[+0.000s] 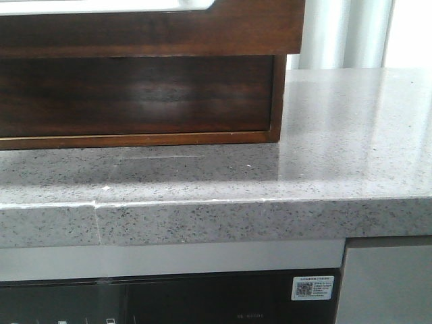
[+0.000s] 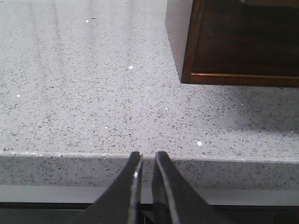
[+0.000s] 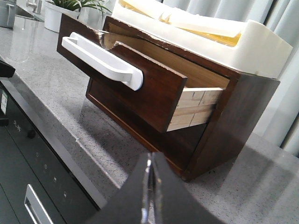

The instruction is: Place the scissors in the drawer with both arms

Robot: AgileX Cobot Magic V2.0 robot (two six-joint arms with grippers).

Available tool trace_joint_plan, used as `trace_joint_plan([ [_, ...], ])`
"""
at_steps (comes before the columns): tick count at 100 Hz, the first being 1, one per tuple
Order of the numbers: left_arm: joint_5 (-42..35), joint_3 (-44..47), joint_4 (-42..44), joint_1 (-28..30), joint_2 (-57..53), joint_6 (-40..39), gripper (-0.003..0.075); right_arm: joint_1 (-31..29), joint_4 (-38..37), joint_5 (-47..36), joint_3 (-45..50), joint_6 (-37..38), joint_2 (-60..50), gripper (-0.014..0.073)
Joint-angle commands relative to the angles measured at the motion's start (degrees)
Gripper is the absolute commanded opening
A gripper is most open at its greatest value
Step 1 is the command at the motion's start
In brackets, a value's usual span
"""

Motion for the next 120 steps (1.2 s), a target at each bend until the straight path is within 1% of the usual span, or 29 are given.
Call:
trace_joint_plan([
  [1, -3.31, 0.88, -0.21, -0.46, -1.9, 0.04, 0.0003, -0.44, 0.45, -4.5, -1.4, 0.0, 0.18, -0.0103],
  [39, -3.31, 0.88, -0.21, -0.46, -1.9, 0.04, 0.0003, -0.44, 0.08, -4.51, -1.0, 0.0, 0.18, -0.0103],
  [43, -3.31, 0.88, -0.21, -0.46, -1.9, 0.04, 0.0003, -0.44, -0.49, -5.61, -0.41, 0.0, 0.18, -0.0103],
  [49, -3.31, 0.88, -0.21, -0.46, -1.9, 0.04, 0.0003, -0.71, -1.29, -10.03, 1.4, 0.0, 0.18, -0.0103],
  [57, -3.31, 0.88, -0.21, -0.46, -1.9, 0.04, 0.0003, -2.18, -1.53, -18.02, 4.82, 0.0, 0.18, -0.0103],
  [67, -3.31, 0.88, -0.21, -0.46, -1.9, 0.04, 0.0003, -5.3, -2.26, -27.59, 9.87, 0.1, 0.18, -0.0103],
  [72, -3.31, 0.88, -0.21, -0.46, -1.9, 0.04, 0.0003, -7.35, -2.26, -30.67, 11.64, 0.82, 0.18, -0.0103],
  [79, -3.31, 0.88, -0.21, -0.46, -1.9, 0.04, 0.0003, -10.64, -3.14, -33.99, 14.06, 5.58, 0.18, -0.0103],
  [84, -3.31, 0.88, -0.21, -0.46, -1.9, 0.04, 0.0003, -13.33, -5.87, -35.35, 15.6, 10.17, 0.18, -0.0103],
  [85, -3.31, 0.88, -0.21, -0.46, -1.9, 0.04, 0.0003, -14.16, -7.4, -35.66, 15.95, 12.63, 0.18, -0.0103],
  [86, -3.31, 0.88, -0.21, -0.46, -1.9, 0.04, 0.0003, -14.58, -7.4, -35.81, 15.95, 12.63, 0.18, -0.0103],
  [88, -3.31, 0.88, -0.21, -0.46, -1.9, 0.04, 0.0003, -15.84, -9.73, -36.17, 16.61, 16.46, 0.18, -0.0103],
  [95, -3.31, 0.88, -0.21, -0.46, -1.9, 0.04, 0.0003, -19.99, -14.43, -36.23, 17.81, 25.21, 0.18, -0.0103],
  [101, -3.31, 0.88, -0.21, -0.46, -1.9, 0.04, 0.0003, -23.17, -16.91, -33.64, 17.92, 31.87, 0.18, -0.0103],
  [110, -3.31, 0.88, -0.21, -0.46, -1.9, 0.04, 0.0003, -27.91, -17.16, -32.22, 17.92, 36.57, 0.18, -0.0103],
  [120, -3.31, 0.88, -0.21, -0.46, -1.9, 0.04, 0.0003, -32.91, -17.16, -31.83, 17.92, 38.29, 0.18, -0.0103],
])
